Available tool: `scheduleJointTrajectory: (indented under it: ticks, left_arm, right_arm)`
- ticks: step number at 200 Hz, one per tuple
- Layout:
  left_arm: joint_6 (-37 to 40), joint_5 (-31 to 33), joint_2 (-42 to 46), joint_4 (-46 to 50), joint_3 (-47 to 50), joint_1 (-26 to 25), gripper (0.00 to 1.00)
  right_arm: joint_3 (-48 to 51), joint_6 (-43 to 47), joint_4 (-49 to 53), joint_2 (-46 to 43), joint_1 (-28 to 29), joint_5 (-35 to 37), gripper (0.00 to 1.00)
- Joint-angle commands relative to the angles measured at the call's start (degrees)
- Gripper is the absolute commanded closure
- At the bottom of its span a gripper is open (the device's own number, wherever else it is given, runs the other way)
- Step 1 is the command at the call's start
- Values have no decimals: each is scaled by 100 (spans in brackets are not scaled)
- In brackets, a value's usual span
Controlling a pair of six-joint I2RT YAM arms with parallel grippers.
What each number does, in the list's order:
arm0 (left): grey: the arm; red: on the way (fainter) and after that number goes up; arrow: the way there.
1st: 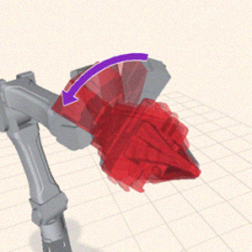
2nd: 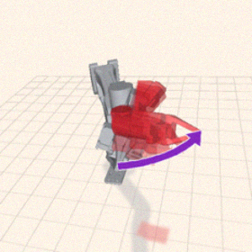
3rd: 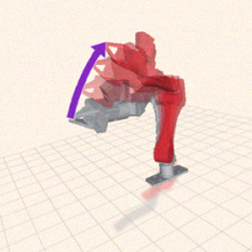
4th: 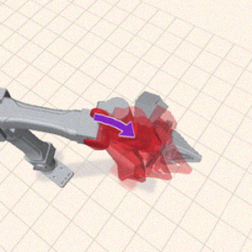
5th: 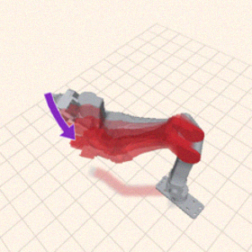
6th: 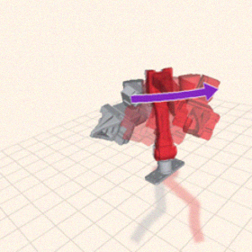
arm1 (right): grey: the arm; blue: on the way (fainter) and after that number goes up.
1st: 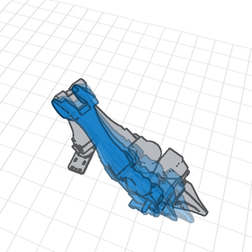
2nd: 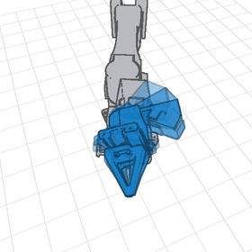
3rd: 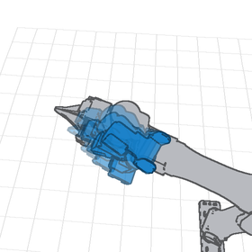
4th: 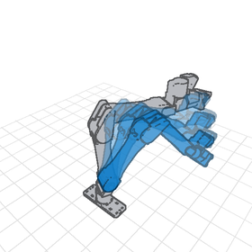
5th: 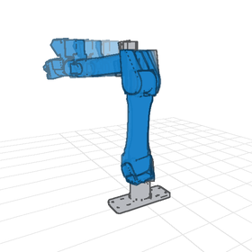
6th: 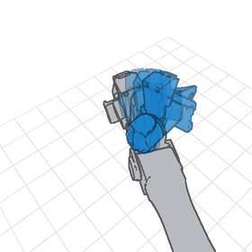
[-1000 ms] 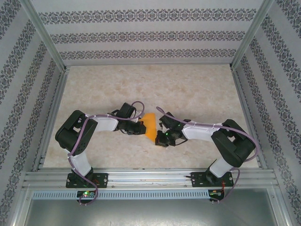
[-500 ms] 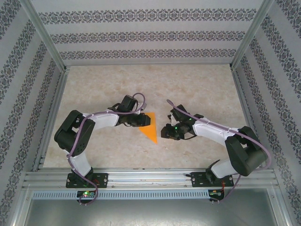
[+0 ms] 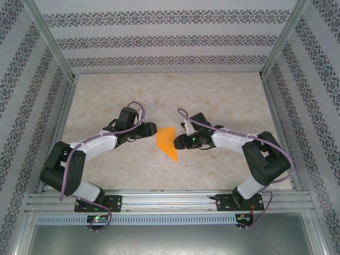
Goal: Fold a paper plane with a square sheet of paper (fold left side to right side)
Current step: Third fold the triangle at the center of the table, then fourth fold the wing at the center of the table.
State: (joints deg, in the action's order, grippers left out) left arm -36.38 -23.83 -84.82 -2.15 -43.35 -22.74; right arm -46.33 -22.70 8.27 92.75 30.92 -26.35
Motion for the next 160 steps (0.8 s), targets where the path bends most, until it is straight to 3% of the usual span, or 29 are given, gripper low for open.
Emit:
scheduleJointTrajectory:
  ticks: [1, 77, 160]
  left_arm:
    - [-168, 281, 193, -217, 126, 88, 47]
    - [-126, 237, 194, -71, 127, 120, 47]
    - [-71, 245, 97, -13, 51, 135, 47]
  right_arm:
    - [-240, 477, -285, 234, -51, -253, 46]
    - [-780, 741, -274, 916, 2, -606, 55]
    - [-619, 679, -265, 1007, 142, -592, 62]
